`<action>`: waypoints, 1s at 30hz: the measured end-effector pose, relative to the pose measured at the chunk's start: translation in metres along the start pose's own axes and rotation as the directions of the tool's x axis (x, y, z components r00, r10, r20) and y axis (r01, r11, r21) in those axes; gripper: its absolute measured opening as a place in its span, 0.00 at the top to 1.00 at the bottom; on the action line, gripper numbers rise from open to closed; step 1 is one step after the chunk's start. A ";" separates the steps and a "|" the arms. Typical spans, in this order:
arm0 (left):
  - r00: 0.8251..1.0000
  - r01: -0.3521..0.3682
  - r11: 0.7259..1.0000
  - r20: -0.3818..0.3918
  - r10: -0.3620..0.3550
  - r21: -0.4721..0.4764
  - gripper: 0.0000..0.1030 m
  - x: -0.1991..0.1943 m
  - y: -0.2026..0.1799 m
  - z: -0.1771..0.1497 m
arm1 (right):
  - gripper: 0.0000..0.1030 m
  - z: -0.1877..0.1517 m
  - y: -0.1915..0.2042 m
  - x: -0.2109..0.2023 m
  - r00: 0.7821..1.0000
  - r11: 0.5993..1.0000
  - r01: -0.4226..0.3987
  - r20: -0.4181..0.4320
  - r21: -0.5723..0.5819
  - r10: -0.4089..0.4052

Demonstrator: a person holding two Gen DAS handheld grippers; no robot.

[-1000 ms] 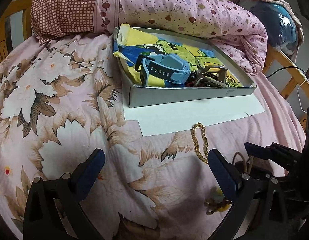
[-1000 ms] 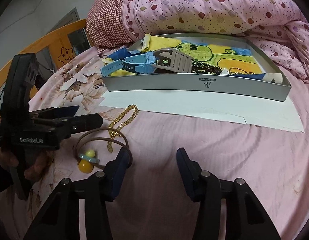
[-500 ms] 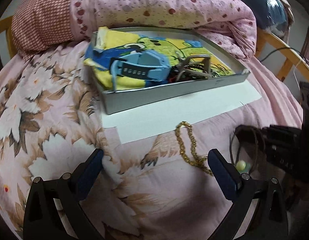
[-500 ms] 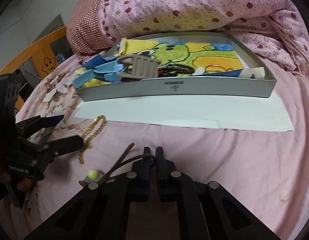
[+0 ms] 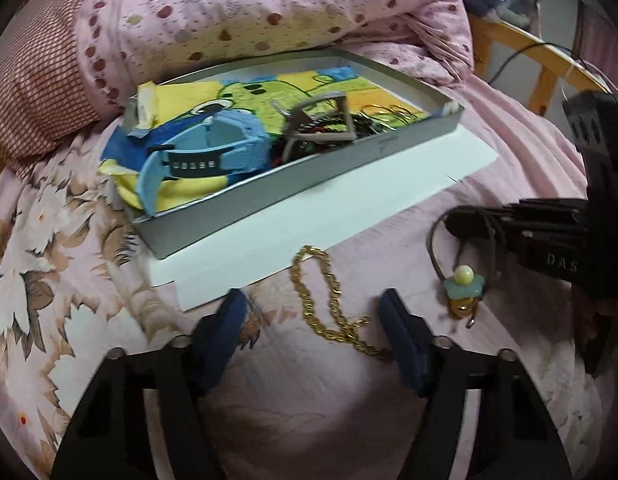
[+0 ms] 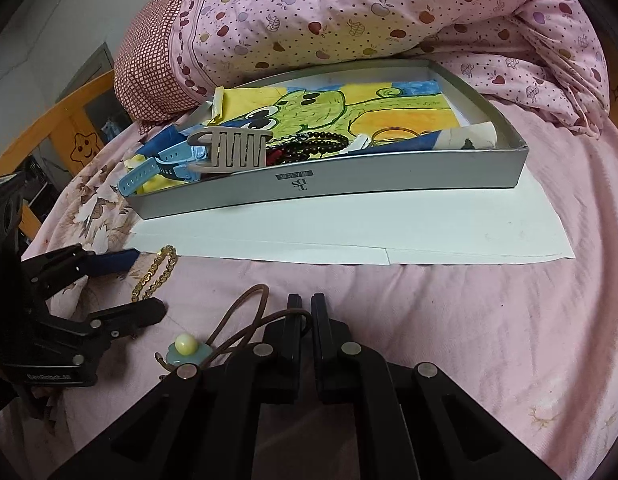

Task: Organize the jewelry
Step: 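Grasp the gold chain with the left tool while the right tool grasps the brown cord, then carry the gold chain and brown cord into the gray tray and open both tools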

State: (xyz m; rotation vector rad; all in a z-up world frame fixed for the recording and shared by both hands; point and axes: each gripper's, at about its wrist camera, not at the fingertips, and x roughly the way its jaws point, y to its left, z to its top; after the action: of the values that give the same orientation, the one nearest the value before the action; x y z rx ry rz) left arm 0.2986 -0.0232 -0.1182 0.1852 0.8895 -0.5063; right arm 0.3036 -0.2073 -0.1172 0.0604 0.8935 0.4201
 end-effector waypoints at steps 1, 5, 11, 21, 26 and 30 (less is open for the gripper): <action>1.000 -0.002 1.000 -0.002 0.002 0.005 0.45 0.001 -0.001 0.000 | 0.95 0.000 0.000 0.000 1.000 1.000 -0.002 0.000 0.001 0.002; 1.000 -0.013 1.000 -0.003 0.013 0.002 0.58 0.001 -0.002 0.000 | 0.95 0.000 0.000 0.000 1.000 1.000 -0.002 0.000 0.000 0.002; 0.999 -0.026 1.000 -0.019 0.026 -0.008 0.84 -0.003 -0.003 -0.001 | 0.95 0.000 0.004 -0.004 1.000 1.000 0.012 0.003 -0.027 -0.012; 0.998 -0.016 0.999 -0.060 0.014 -0.034 0.95 -0.022 -0.010 -0.013 | 0.95 0.008 0.015 -0.027 0.999 0.997 0.018 0.036 -0.069 -0.016; 0.997 -0.019 0.998 -0.071 0.016 -0.052 0.97 -0.036 -0.016 -0.026 | 0.95 0.009 0.023 -0.036 0.999 0.996 0.008 0.049 -0.091 -0.003; 0.998 -0.031 0.997 -0.064 0.027 -0.072 0.97 -0.049 -0.020 -0.031 | 0.96 0.013 0.033 -0.047 0.998 0.993 0.004 0.070 -0.119 0.005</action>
State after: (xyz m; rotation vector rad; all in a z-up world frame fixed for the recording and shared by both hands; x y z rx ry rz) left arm 0.2411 -0.0127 -0.0983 0.1474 0.9637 -0.4420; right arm 0.2767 -0.1933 -0.0665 -0.0340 0.7982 0.4684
